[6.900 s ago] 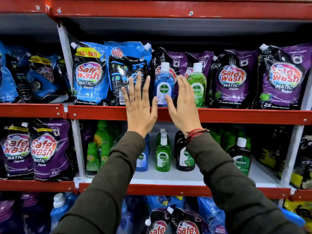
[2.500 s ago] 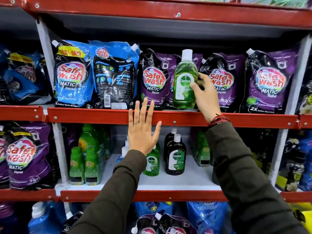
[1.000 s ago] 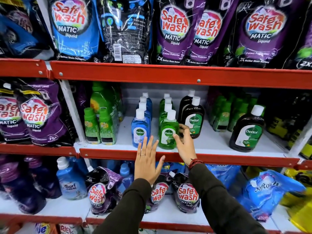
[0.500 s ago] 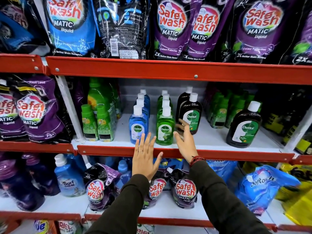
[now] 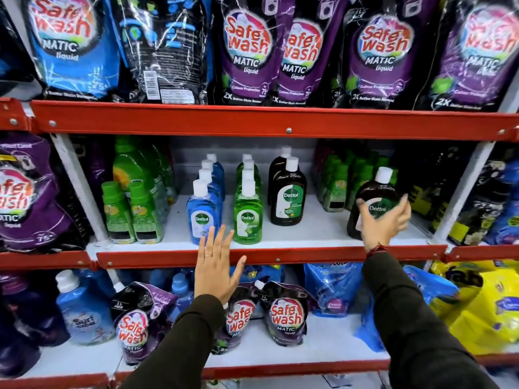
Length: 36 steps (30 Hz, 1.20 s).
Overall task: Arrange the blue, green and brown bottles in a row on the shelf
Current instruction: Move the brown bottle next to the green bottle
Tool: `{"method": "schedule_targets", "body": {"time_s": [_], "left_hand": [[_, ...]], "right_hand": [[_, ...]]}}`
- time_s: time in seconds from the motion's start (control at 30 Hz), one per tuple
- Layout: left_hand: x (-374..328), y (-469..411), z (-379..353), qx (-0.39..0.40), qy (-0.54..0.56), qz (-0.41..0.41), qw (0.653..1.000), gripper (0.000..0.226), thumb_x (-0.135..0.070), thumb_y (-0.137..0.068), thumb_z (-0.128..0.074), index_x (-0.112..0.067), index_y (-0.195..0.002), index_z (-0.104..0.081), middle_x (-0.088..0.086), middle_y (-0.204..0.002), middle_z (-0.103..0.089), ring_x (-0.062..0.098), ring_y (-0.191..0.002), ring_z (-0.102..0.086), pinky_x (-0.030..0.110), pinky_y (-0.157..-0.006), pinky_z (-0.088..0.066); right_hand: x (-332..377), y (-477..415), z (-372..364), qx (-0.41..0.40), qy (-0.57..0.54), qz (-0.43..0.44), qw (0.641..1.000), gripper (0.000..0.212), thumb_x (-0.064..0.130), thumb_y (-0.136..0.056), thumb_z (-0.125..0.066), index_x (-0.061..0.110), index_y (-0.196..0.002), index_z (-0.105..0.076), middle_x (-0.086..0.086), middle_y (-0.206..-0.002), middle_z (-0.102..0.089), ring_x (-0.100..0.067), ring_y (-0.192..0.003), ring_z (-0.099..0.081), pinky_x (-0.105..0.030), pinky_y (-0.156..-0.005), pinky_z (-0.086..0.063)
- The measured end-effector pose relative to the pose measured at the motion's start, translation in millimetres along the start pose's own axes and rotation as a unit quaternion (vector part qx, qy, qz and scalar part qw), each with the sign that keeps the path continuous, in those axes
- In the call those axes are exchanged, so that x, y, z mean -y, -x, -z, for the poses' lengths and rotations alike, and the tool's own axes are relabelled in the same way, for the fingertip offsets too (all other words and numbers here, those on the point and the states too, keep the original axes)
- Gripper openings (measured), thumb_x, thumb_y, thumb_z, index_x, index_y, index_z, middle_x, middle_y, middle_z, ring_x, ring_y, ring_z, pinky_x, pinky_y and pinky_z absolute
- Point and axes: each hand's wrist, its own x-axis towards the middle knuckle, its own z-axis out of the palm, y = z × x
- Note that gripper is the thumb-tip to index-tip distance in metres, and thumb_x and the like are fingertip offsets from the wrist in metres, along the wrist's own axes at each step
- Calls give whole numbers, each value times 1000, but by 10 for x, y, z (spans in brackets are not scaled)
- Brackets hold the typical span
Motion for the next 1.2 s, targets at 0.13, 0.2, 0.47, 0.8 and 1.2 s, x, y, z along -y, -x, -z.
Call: {"method": "schedule_targets", "body": {"time_s": [0.13,0.2,0.47,0.8,1.2], "left_hand": [[-1,-3,-3,2,-5,0,1000,73,-56,-105,-35,-12,-164,-31,11,-175,-23,32,-163,-17,42,-134,-1],[-13,-7,-5,-3,0,1,1000,73,-55,-104,-36,-12,-164,-32,11,-174,-23,32,-163,-17,41,-134,0],[-17,-20,-16,-5,-17,2,1000,74,-56,-104,-35,-11,-163,-32,13,-174,-23,34,-162,-18,41,-134,3],[-31,-21,-13,-4,-16,6,1000,73,-56,-104,-36,-11,-161,-38,14,-172,-28,33,-162,-17,40,-134,4],[9,1,-71,-11,-18,3,1000,73,-56,-104,-36,-13,-163,-34,11,-174,-25,32,-163,-15,42,-134,2]], "right_hand": [[-21,-235,176,94,-61,-31,993,93,34,-81,-83,7,-153,-31,-11,-146,-47,-24,-135,-44,-33,-110,-35],[-24,-301,239,125,-110,-43,985,79,21,-83,-82,5,-147,-40,-5,-128,-53,-16,-117,-51,-26,-97,-39],[-179,-428,301,170,-136,10,976,53,11,-79,-84,-3,-125,-62,-13,-113,-70,18,-77,-66,-5,-73,-53],[353,51,-25,252,-181,39,950,48,13,-74,-87,3,-116,-68,-3,-102,-76,-2,-85,-72,-11,-75,-56],[490,588,-528,310,-169,43,934,49,15,-69,-92,13,-109,-64,-2,-102,-73,-13,-92,-70,-9,-73,-55]]}}
